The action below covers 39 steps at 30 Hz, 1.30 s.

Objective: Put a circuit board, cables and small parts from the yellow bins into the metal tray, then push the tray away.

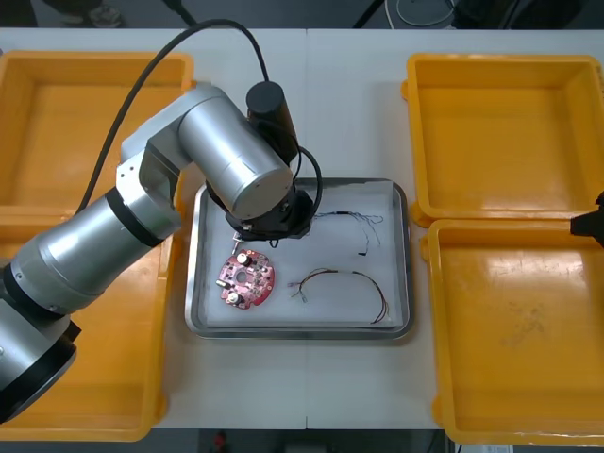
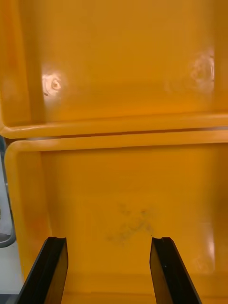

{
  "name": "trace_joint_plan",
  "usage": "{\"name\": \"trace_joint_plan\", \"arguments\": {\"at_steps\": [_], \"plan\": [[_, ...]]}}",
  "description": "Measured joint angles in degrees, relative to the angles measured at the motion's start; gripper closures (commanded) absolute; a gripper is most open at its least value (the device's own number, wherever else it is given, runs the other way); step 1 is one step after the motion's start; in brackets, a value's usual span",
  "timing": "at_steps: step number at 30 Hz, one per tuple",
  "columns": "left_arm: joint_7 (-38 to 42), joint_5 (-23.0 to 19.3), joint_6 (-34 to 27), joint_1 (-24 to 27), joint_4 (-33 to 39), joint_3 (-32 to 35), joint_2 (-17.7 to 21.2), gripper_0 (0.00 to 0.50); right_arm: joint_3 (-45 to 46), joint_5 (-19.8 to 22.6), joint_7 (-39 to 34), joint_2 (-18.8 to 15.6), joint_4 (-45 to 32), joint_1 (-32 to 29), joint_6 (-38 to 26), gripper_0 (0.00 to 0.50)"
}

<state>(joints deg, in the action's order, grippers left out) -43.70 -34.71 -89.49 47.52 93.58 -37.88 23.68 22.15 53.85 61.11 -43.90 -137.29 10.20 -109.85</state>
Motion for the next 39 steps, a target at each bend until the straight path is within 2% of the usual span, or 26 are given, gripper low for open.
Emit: {"name": "trace_joint_plan", "arguments": {"at_steps": [3, 4, 6, 7, 8, 18, 22, 28, 33, 39], "plan": [[0.0, 0.7, 1.8, 0.3, -2.1, -1.5, -0.1, 0.48, 0.0, -0.5, 0.0, 0.0, 0.0, -1.5, 0.0, 0.0], [0.0, 0.7, 2.0, 0.4, -2.4, -1.8, -0.1, 0.442, 0.0, -0.6, 0.0, 0.0, 0.0, -1.9, 0.0, 0.0], [0.0, 0.8, 2.0, 0.6, -2.6, -2.1, -0.1, 0.108, 0.0, -0.6, 0.0, 0.0, 0.0, -2.5, 0.0, 0.0], [0.0, 0.8, 2.0, 0.6, -2.6, -2.2, -0.1, 0.044, 0.0, -0.6, 0.0, 0.0, 0.0, -2.6, 0.0, 0.0], [0.0, 0.8, 2.0, 0.7, -2.6, -2.2, -0.1, 0.0, 0.0, -0.6, 0.0, 0.0, 0.0, -2.8, 0.0, 0.0], [0.0, 0.7, 0.5, 1.8, -2.3, -2.2, -0.1, 0.0, -0.5, -2.7, 0.0, 0.0, 0.0, -6.0, 0.0, 0.0], [0.0, 0.6, -3.4, 2.1, 0.0, -1.5, -0.1, 0.0, -2.0, -4.8, 0.0, 0.0, 0.0, -6.9, 0.0, 0.0], [0.0, -1.0, -11.9, 2.1, 7.2, 4.3, 0.1, 0.0, -3.1, -4.7, 0.0, 0.0, 0.0, -6.9, 0.0, 0.0], [0.0, -5.5, -18.6, 2.1, 13.2, 10.2, 2.4, 0.0, -4.1, -4.6, 0.0, 0.0, 0.0, -6.9, 0.0, 0.0], [-3.6, -9.2, -20.1, 1.8, 17.6, 17.7, 7.1, 0.0, -4.3, -3.5, 0.0, 0.0, 0.0, -6.9, 0.0, 0.0]]}}
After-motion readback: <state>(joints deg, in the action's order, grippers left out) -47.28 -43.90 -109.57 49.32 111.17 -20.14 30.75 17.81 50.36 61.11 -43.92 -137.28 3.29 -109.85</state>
